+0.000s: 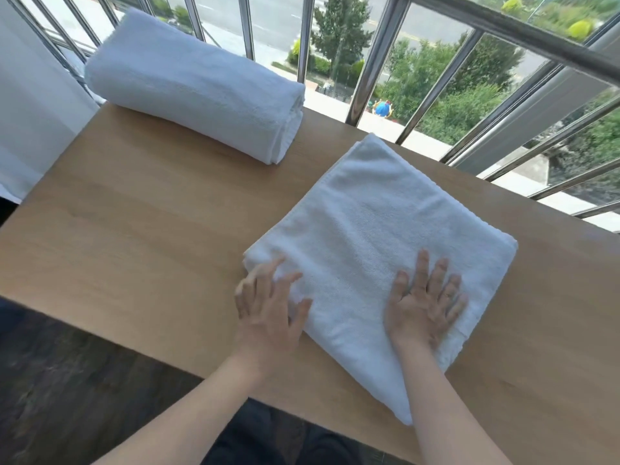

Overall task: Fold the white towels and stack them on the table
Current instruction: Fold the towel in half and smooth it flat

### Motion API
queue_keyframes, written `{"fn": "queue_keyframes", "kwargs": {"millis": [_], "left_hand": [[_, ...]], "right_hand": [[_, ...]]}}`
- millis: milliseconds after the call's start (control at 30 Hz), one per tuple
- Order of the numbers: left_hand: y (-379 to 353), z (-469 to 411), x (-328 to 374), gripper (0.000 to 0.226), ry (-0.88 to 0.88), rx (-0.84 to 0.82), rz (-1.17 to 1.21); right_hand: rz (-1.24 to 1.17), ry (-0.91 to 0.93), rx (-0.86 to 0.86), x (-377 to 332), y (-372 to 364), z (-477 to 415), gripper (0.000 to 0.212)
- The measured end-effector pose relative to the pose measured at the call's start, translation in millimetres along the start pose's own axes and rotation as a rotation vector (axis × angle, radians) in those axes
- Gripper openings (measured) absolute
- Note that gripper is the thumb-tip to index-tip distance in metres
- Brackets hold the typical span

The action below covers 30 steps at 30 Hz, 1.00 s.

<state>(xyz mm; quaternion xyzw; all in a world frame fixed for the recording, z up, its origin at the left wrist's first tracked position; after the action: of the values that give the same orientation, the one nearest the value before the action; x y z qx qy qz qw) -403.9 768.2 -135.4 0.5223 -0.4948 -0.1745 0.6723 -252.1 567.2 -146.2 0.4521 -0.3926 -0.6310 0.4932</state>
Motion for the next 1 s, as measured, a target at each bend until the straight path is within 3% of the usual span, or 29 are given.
{"fn": "queue_keyframes", "kwargs": {"millis": [133,300,400,500,567,633,767,867,933,1000], "left_hand": [[-38.9,11.4,11.4,0.065,-0.079,-0.233,-0.034],[-43.8,-59.0,-2.2,0.058,-0.291,-0.360,-0.220],[-39.4,-110.6,-1.2,0.060,-0.212,-0.432,-0.330],[-27.9,-138.0,20.0,0.060,-0.065,-0.355,-0.327],[-27.7,-123.2,49.0,0.054,-0.119,-0.258,-0.242],[-40.3,-88.2,72.3,0.057,-0.201,-0.318,-0.202],[-62.8,-59.5,72.5,0.070,-0.279,-0.377,-0.381],[-64.5,-88.9,74.7,0.069,-0.339,-0.359,-0.392],[-63.2,-97.5,82.3,0.063,-0.396,-0.362,-0.380],[-62.1,-81.3,87.8,0.056,-0.424,-0.316,-0.323]], "right_hand": [[-0.033,-0.084,-0.006,4.4,2.9,8.4,0.060],[-0.085,-0.149,0.040,12.8,6.2,14.7,0.072],[0.060,-0.027,0.134,19.5,14.5,20.3,0.068],[-0.019,0.130,0.244,21.8,18.2,24.1,0.045],[-0.063,0.167,0.282,19.1,21.0,25.0,0.029],[-0.130,0.171,0.282,16.7,25.1,22.4,0.019],[-0.190,0.178,0.260,22.7,30.5,11.2,0.015],[-0.199,0.349,0.346,23.2,41.0,2.0,0.004],[-0.166,0.507,0.348,21.7,38.6,-1.1,0.021],[-0.121,0.615,0.208,20.9,29.2,-3.4,0.041]]}}
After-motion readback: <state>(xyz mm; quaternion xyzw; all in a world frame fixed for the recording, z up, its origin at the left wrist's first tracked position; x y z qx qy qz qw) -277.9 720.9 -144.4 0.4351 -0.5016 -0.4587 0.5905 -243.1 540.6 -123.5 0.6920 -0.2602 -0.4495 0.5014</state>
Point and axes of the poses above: each hand's wrist, its own z-axis away from the middle knuckle, its own y-axis out of the back of the hand, x = y × z, the point moved 3 cm from there along -z, towards the middle knuckle, and after that the axes turned 5 degrees about -z, right-handed, at the moved point
